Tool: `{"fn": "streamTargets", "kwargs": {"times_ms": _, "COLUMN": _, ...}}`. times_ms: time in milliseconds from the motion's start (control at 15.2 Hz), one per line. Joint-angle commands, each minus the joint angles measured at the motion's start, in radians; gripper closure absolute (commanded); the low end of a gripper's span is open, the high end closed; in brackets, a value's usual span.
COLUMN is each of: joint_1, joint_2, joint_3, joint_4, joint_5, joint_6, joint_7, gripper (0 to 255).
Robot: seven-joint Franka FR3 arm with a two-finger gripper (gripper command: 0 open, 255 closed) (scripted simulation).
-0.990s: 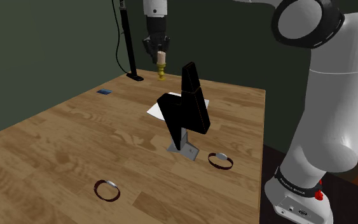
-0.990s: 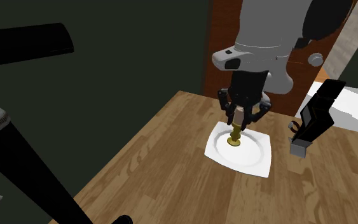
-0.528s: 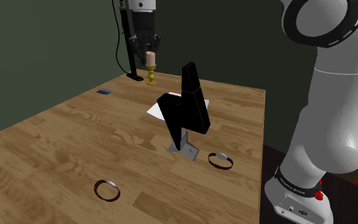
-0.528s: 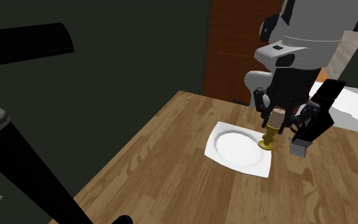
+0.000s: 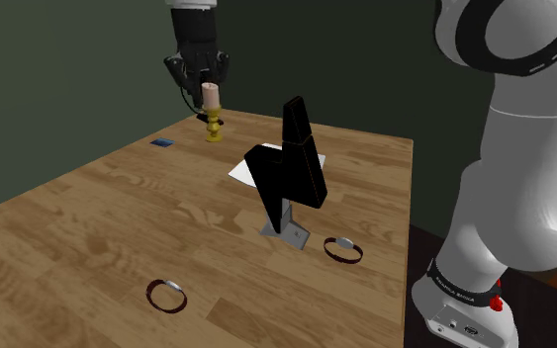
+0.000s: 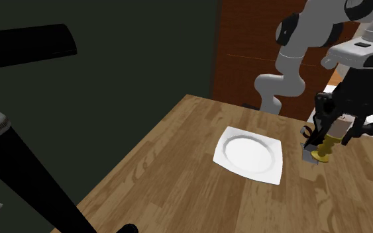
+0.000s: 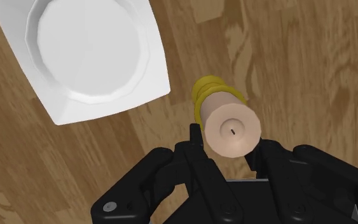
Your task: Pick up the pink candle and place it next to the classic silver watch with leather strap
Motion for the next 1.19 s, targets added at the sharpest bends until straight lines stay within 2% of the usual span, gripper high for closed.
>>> {"fn": "streamTargets", "kwargs": {"times_ms": 0, "joint_1": 0.031, "joint_2": 0.008, "joint_3": 0.019, "joint_4": 0.022, "joint_5": -0.006, "joint_6": -0.014, "joint_7": 0.050, "gripper": 255}}
{"fn": "streamTargets", "kwargs": {"times_ms": 462, "joint_1": 0.141, "joint_2": 0.096, "joint_3": 0.078, "joint_4": 0.186, "joint_5": -0.034, "joint_6": -0.089, "joint_7": 0.210, "gripper": 255}}
{"fn": "streamTargets", "kwargs": {"times_ms": 792, "joint_1": 0.239, "joint_2": 0.225, "joint_3": 0.109, "joint_4": 0.411, "joint_5": -0.068, "joint_6": -0.186, "joint_7": 0.318, "gripper": 255}}
{"fn": "streamTargets", "kwargs": {"times_ms": 1122, "joint_1": 0.223, "joint_2": 0.149, "joint_3": 0.109, "joint_4": 0.219, "joint_5": -0.054, "joint_6": -0.070, "joint_7": 0.316, "gripper": 255}}
